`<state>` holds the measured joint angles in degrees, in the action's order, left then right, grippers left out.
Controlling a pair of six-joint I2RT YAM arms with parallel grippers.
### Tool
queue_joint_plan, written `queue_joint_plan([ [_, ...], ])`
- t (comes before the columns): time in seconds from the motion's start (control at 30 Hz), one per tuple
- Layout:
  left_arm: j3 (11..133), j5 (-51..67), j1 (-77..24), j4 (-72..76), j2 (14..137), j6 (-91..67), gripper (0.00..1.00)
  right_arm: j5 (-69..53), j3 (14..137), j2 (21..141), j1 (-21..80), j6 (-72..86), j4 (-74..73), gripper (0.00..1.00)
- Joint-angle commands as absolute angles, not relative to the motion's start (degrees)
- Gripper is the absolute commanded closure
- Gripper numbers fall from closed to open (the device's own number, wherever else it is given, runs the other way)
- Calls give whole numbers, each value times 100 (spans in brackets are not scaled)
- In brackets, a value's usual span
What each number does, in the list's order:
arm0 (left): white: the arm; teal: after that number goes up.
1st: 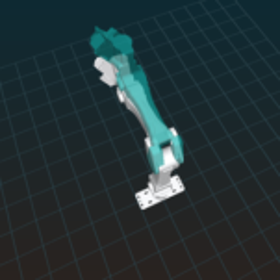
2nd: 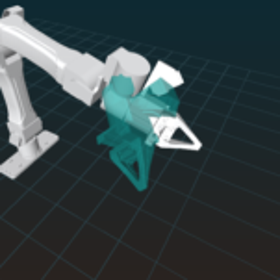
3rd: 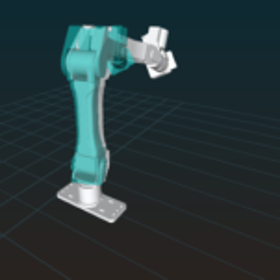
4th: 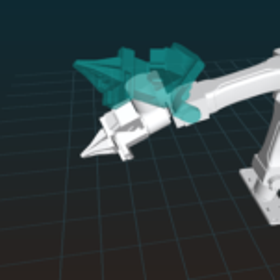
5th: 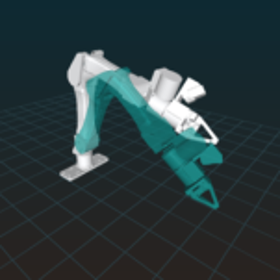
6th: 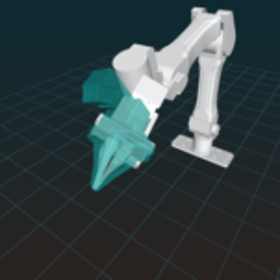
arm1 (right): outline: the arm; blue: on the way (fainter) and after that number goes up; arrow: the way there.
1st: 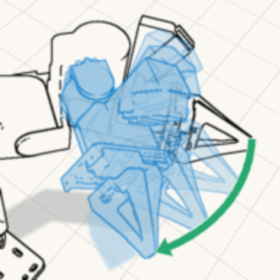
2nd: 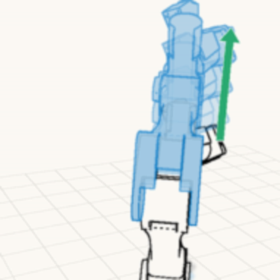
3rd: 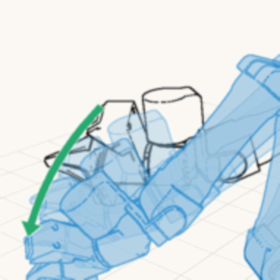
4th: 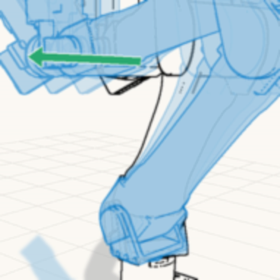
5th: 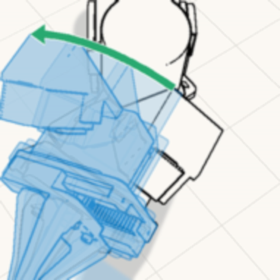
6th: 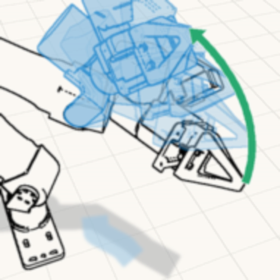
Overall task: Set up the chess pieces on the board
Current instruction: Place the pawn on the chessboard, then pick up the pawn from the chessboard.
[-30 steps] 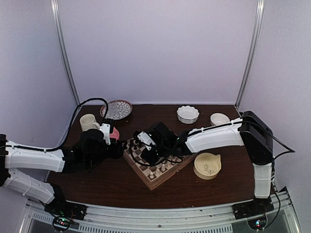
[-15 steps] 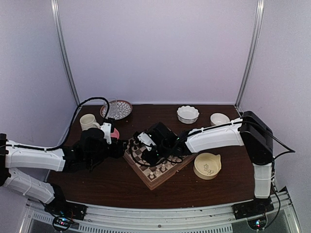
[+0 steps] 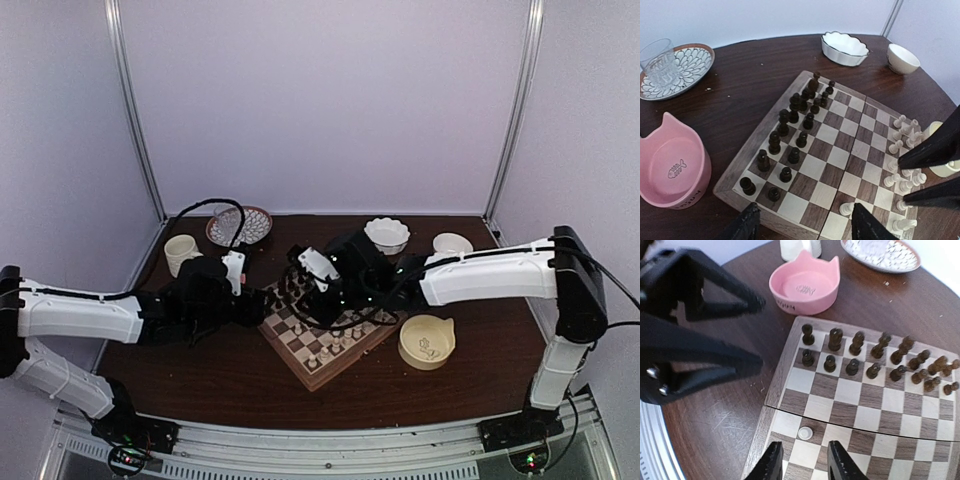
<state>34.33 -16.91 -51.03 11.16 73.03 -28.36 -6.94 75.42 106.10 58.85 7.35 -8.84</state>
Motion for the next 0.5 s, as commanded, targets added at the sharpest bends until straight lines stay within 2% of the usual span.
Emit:
queue_joint_plan([
  [0.0,4195,-1054,-5076,383,7638,-2471,37,-105,6877,9729,5906,771,-467,66],
  [0.17,5036,-838,-5082,-734,8331,-2530,38,828,5973,8692,5900,841,-39,64],
  [0.37,6057,-620,-5290,-1836,9285,-2956,41,2063,5384,7772,5796,1142,-297,63],
  [0.47,6455,-838,-5413,-2339,9565,-2921,40,2545,4853,7410,5761,1168,-55,58],
])
